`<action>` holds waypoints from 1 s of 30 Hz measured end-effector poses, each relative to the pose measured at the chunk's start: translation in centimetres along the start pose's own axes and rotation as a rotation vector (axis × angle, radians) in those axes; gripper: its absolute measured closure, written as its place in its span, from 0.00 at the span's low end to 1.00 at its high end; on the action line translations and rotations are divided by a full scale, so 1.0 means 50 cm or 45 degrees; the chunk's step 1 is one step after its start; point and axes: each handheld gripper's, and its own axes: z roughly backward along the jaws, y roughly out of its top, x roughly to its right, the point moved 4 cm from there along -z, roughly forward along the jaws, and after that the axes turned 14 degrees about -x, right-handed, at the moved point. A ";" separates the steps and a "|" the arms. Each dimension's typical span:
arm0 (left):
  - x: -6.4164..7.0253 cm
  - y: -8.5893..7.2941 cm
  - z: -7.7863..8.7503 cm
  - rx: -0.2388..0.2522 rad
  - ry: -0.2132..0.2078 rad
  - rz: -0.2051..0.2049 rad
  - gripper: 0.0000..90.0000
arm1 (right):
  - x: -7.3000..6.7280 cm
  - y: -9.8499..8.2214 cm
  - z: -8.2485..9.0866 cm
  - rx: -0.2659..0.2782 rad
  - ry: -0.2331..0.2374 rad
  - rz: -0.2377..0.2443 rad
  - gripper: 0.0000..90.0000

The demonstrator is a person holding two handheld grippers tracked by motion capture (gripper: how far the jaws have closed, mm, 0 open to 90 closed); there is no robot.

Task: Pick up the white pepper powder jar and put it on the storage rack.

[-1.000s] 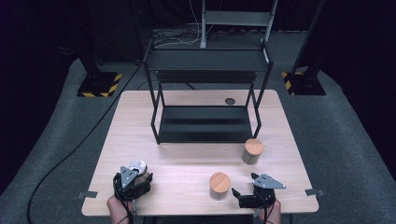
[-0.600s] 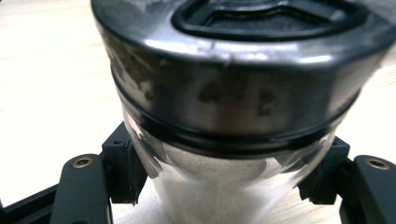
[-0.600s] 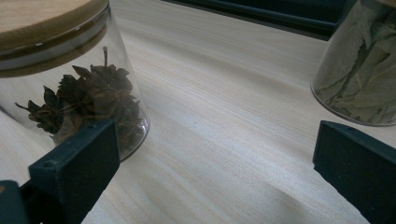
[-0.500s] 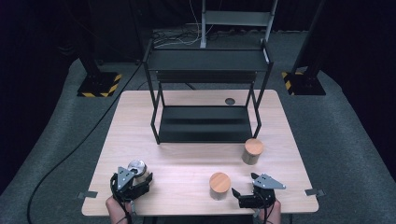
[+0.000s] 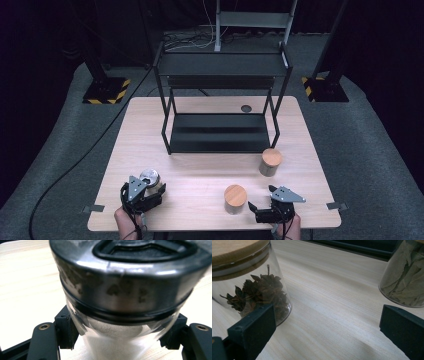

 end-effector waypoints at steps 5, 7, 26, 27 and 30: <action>0.003 0.005 -0.001 -0.001 -0.007 -0.012 0.33 | 0.000 0.000 0.000 -0.001 0.000 0.002 0.00; 0.004 0.006 -0.003 -0.009 -0.007 -0.020 0.33 | 0.000 0.000 0.000 -0.002 -0.001 0.002 0.00; 0.014 0.021 -0.009 -0.011 -0.021 -0.055 0.33 | 0.000 0.000 0.000 -0.007 0.004 0.003 0.00; 0.014 0.021 -0.009 -0.011 -0.021 -0.055 0.33 | 0.000 0.000 0.000 -0.005 0.005 0.004 0.00; 0.015 0.023 -0.011 -0.011 -0.021 -0.058 0.33 | 0.000 0.000 0.000 -0.002 0.004 0.005 0.00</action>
